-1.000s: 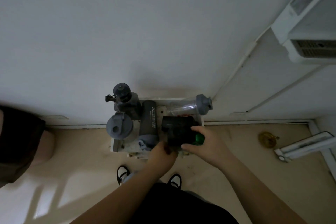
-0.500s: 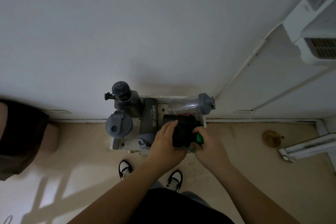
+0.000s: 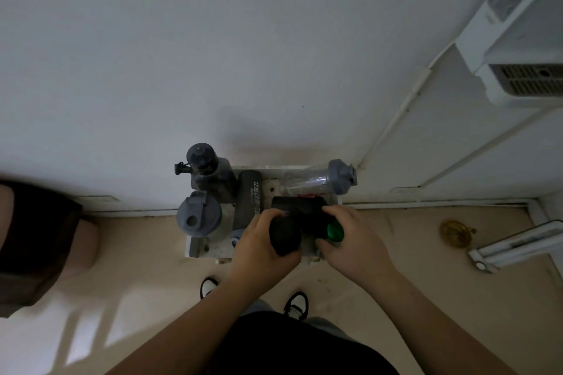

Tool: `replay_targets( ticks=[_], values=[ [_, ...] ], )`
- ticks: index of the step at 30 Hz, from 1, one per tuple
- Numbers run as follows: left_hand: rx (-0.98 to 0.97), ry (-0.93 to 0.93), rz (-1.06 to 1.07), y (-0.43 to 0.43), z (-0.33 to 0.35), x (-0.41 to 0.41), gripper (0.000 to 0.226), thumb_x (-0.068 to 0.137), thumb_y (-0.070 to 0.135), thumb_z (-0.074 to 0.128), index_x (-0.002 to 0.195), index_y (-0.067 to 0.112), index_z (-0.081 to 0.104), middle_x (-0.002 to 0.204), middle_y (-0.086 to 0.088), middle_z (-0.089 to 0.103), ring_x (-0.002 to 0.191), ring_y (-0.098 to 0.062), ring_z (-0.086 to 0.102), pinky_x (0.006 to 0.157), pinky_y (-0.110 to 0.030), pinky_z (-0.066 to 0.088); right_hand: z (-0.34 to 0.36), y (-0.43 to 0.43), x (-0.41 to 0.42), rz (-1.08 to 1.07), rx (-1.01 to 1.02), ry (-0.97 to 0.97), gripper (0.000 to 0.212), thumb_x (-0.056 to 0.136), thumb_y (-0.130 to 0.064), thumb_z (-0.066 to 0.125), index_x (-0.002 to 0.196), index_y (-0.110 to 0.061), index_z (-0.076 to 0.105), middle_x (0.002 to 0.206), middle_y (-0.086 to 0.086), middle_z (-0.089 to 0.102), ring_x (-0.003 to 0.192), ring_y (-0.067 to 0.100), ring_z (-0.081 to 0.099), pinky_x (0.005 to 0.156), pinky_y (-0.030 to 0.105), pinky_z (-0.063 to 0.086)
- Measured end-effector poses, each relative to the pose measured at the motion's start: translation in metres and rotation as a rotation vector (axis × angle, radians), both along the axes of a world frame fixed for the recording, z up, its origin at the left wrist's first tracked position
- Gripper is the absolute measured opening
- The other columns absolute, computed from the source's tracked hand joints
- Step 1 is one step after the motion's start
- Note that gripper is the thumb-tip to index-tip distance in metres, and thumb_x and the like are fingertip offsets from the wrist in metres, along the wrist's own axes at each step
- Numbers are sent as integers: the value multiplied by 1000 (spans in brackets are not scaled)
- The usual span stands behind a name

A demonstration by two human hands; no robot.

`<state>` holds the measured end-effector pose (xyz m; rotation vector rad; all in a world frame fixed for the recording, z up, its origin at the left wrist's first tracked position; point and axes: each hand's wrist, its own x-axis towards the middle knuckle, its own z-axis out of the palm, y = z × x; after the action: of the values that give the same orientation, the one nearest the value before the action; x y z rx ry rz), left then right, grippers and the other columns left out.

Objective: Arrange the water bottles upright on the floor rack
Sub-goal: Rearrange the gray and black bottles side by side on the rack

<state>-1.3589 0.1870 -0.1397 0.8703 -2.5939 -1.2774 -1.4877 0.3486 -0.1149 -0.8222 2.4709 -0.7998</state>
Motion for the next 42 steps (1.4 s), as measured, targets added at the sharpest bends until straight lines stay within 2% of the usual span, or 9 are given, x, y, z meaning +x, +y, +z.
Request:
replay_targets(
  ticks=[6, 13, 18, 22, 26, 33, 37, 40, 42],
  values=[
    [-34, 26, 125, -16, 16, 38, 58, 58, 47, 82, 107, 41, 52, 101, 16, 58, 90, -4, 60, 72, -33, 57, 43, -50, 28, 17, -348, 106, 21, 93, -23, 68, 114, -19, 69, 109, -8, 65, 102, 3, 59, 88, 13, 49],
    [-45, -42, 312, -43, 18, 74, 51, 58, 49, 80, 101, 42, 53, 97, 17, 56, 86, -6, 58, 69, -26, 47, 3, -119, 70, -455, 40, -921, 27, 95, -27, 65, 120, -20, 57, 106, -1, 62, 98, 17, 61, 91, 38, 55],
    [-7, -140, 327, -61, 22, 84, 55, 59, 53, 82, 103, 43, 52, 100, 17, 55, 86, -4, 57, 65, -17, 41, -65, -145, 77, -735, 39, -1216, 64, 80, -42, 79, 134, -14, 60, 132, 7, 63, 120, 29, 58, 85, 42, 50],
    [34, -182, 300, -79, 26, 91, 58, 58, 53, 82, 106, 42, 52, 100, 16, 56, 88, -4, 57, 67, -19, 43, -138, -158, 79, -769, 27, -1222, 133, 32, -74, 91, 146, -23, 48, 141, 7, 60, 122, 32, 60, 81, 44, 52],
    [56, -224, 242, -101, 30, 100, 66, 55, 51, 84, 112, 42, 53, 106, 17, 58, 91, -6, 58, 67, -15, 42, -151, -176, 84, -741, -20, -1258, 149, 23, -76, 90, 152, -19, 42, 149, 5, 54, 133, 32, 52, 104, 53, 44],
    [27, -258, 88, -130, 33, 113, 65, 53, 58, 82, 110, 45, 53, 103, 19, 59, 90, -2, 58, 69, -14, 44, -111, -190, 103, -875, -190, -1024, 114, 57, -31, 100, 149, -5, 39, 137, 12, 59, 118, 30, 61, 106, 52, 50],
    [34, -255, 25, -142, 36, 122, 64, 52, 64, 82, 107, 47, 53, 101, 21, 60, 89, 1, 58, 71, -15, 46, -138, -181, 106, -916, -155, -893, 123, 31, -48, 102, 137, -15, 48, 122, 4, 66, 101, 24, 71, 81, 45, 64],
    [4, -241, -12, -149, 43, 122, 64, 52, 65, 82, 105, 48, 52, 101, 21, 60, 89, 0, 58, 72, -18, 47, -62, -176, 114, -857, -111, -794, 62, 52, -25, 96, 100, -3, 64, 87, 19, 73, 65, 17, 70, 57, 29, 60],
    [-14, -241, -46, -150, 51, 118, 64, 53, 66, 82, 105, 49, 50, 103, 21, 59, 91, -3, 59, 77, -23, 52, -31, -167, 116, -809, -69, -704, 63, 60, -27, 91, 104, -9, 49, 90, 11, 67, 72, 17, 66, 69, 36, 60]
  ],
)
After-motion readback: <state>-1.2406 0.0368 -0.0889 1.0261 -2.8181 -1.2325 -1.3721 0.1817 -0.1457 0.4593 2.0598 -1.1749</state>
